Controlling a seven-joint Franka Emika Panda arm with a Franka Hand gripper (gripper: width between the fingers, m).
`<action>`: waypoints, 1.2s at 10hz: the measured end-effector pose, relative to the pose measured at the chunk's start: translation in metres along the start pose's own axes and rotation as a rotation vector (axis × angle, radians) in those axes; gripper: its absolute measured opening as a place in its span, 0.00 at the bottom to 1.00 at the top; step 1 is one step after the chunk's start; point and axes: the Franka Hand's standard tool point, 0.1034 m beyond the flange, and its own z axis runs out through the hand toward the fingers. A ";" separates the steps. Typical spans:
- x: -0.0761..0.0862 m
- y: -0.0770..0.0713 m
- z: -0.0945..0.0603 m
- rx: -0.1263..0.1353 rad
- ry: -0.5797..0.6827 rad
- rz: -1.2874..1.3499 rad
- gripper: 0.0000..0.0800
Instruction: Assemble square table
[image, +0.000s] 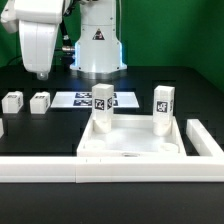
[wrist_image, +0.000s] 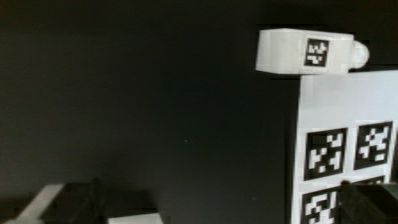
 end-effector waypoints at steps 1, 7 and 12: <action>0.000 0.000 0.000 0.000 0.000 0.063 0.81; -0.038 -0.016 0.026 -0.043 -0.028 0.765 0.81; -0.031 -0.013 0.044 0.006 0.001 1.127 0.81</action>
Offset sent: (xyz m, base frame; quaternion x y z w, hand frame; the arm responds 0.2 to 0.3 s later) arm 0.0000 0.0000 0.0000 0.0000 0.0000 0.1938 0.9810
